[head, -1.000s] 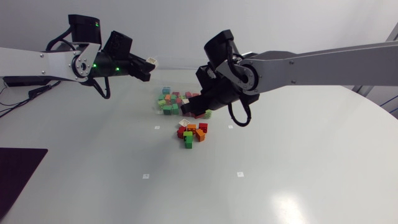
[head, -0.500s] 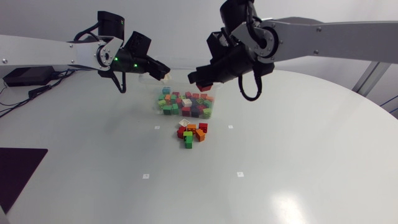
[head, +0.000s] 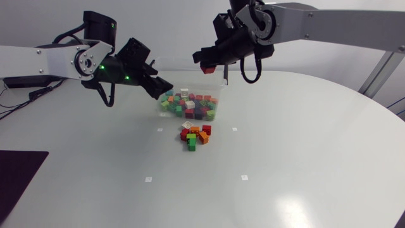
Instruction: Place the duplo bricks in the container
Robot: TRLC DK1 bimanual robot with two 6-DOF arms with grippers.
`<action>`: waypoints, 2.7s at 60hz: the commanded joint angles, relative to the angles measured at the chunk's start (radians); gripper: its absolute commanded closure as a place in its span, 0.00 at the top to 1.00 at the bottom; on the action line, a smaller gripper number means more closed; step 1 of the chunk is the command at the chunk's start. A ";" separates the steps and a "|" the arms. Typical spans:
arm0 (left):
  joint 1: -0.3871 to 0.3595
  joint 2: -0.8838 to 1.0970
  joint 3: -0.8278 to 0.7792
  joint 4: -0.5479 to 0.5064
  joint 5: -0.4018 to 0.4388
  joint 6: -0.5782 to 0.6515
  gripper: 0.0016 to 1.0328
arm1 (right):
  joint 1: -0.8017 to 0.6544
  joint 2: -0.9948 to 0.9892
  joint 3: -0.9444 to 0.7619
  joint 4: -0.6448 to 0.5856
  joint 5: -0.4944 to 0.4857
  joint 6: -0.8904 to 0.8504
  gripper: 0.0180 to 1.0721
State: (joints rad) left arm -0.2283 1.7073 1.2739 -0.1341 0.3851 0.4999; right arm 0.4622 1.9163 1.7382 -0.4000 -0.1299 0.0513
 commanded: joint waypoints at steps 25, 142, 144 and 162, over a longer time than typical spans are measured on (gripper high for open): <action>-0.054 -0.061 -0.214 -0.029 0.058 0.189 0.95 | -0.023 0.205 0.188 -0.011 0.001 -0.001 0.33; -0.141 0.354 -0.011 -0.297 0.090 0.763 0.79 | 0.066 0.147 -0.393 0.150 0.049 -0.189 0.84; -0.143 0.353 -0.013 -0.305 0.095 0.763 0.79 | 0.066 0.158 -0.387 0.148 0.050 -0.191 0.82; -0.148 0.318 -0.062 -0.325 0.103 0.759 0.75 | 0.076 0.178 -0.374 0.127 0.050 -0.197 0.68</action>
State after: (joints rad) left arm -0.3691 2.0483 1.2442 -0.4404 0.4747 1.2320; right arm 0.5293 2.0735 1.3437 -0.2584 -0.0830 -0.1356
